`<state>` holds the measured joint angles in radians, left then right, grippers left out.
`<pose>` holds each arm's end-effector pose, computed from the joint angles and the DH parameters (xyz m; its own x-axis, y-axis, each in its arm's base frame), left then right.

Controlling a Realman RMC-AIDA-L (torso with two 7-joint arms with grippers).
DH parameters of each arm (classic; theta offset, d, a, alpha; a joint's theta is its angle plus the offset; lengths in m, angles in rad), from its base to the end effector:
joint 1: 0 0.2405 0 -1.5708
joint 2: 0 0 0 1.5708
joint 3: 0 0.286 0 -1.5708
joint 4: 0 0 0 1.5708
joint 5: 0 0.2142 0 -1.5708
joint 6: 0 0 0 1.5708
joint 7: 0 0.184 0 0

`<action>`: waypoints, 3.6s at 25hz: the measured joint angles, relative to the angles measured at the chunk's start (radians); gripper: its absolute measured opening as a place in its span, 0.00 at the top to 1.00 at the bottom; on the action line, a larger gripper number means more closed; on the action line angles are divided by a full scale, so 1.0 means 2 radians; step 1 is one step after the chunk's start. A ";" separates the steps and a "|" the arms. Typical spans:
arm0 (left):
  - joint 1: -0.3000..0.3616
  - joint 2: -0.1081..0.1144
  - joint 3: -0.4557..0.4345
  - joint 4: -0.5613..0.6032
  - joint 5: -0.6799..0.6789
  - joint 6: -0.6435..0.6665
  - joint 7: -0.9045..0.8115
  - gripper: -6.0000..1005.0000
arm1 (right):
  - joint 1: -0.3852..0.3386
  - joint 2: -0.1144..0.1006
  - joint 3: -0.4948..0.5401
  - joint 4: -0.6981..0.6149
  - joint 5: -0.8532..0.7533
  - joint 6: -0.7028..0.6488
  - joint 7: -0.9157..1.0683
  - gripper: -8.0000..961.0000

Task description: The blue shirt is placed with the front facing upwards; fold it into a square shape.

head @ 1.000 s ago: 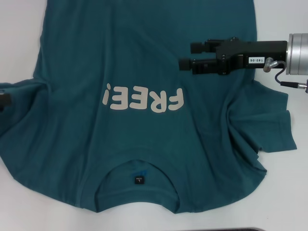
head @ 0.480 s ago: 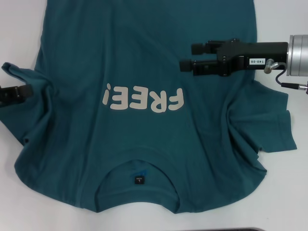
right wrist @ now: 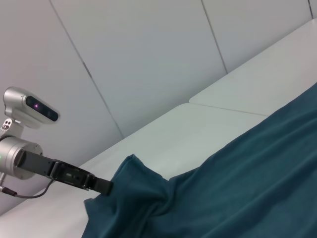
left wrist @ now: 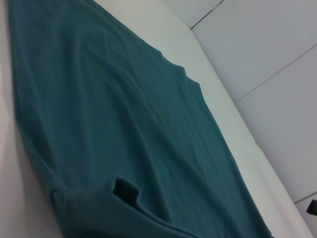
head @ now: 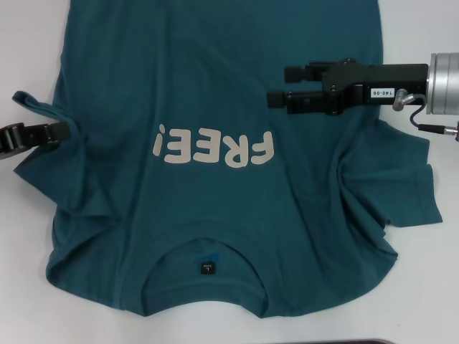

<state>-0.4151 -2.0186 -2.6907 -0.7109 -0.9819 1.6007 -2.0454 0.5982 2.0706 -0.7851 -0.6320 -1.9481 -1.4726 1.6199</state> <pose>-0.3500 0.3327 0.0069 0.2250 0.8041 0.5503 0.9431 -0.3215 0.0843 0.2470 0.3848 -0.0597 0.7085 -0.4951 -0.5029 -0.5914 -0.8054 -0.0404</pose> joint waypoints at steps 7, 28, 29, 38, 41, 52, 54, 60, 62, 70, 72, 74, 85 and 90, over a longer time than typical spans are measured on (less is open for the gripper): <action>-0.009 -0.007 0.002 0.010 0.000 -0.003 0.000 0.95 | -0.001 0.000 -0.001 0.000 0.000 0.000 0.000 0.11; -0.032 -0.019 0.002 0.041 0.000 -0.033 -0.003 0.58 | -0.002 0.000 0.000 0.000 -0.001 0.000 0.000 0.11; -0.030 -0.018 0.001 0.040 0.000 -0.033 -0.002 0.53 | -0.002 0.000 0.000 0.000 -0.001 0.000 0.000 0.11; -0.014 -0.013 -0.009 0.027 -0.002 -0.033 0.001 0.23 | -0.001 -0.001 0.002 0.000 -0.001 0.000 0.001 0.11; -0.007 -0.012 -0.021 0.019 -0.004 -0.033 0.002 0.21 | 0.000 -0.001 0.002 0.000 -0.001 0.000 0.001 0.11; 0.003 -0.025 -0.014 0.028 0.000 -0.034 0.020 0.21 | 0.002 -0.003 0.003 0.000 -0.001 0.001 0.001 0.11; 0.002 -0.032 -0.005 0.028 0.000 -0.034 0.025 0.21 | 0.002 -0.004 0.003 0.000 -0.001 0.001 0.001 0.11; -0.005 -0.050 0.023 0.029 0.000 -0.035 0.034 0.21 | 0.002 -0.005 0.003 0.000 -0.001 -0.001 0.002 0.11; -0.008 -0.055 0.034 0.029 -0.001 -0.031 0.035 0.21 | 0.002 -0.006 0.003 0.000 -0.001 -0.002 0.002 0.11; -0.025 -0.065 0.066 0.044 -0.004 -0.006 0.036 0.21 | 0.003 -0.006 0.003 -0.001 -0.001 -0.004 0.003 0.11; -0.027 -0.065 0.065 0.047 -0.005 0.003 0.038 0.21 | 0.003 -0.006 0.003 -0.002 -0.001 -0.004 0.004 0.11; -0.027 -0.064 0.061 0.046 -0.012 0.016 0.042 0.21 | 0.002 -0.006 0.003 -0.002 -0.001 -0.005 0.004 0.11; -0.012 -0.045 0.023 0.042 -0.073 0.045 0.075 0.21 | -0.015 -0.020 0.021 -0.002 0.000 -0.016 0.036 0.11; -0.010 -0.044 0.007 0.042 -0.100 0.055 0.100 0.21 | -0.029 -0.046 0.031 -0.009 -0.006 -0.048 0.090 0.11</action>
<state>-0.4343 -2.1064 -2.6763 -0.6277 -1.1823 1.7108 -1.8462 0.5409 1.9795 -0.7225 -0.6508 -1.9593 -1.5685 1.7992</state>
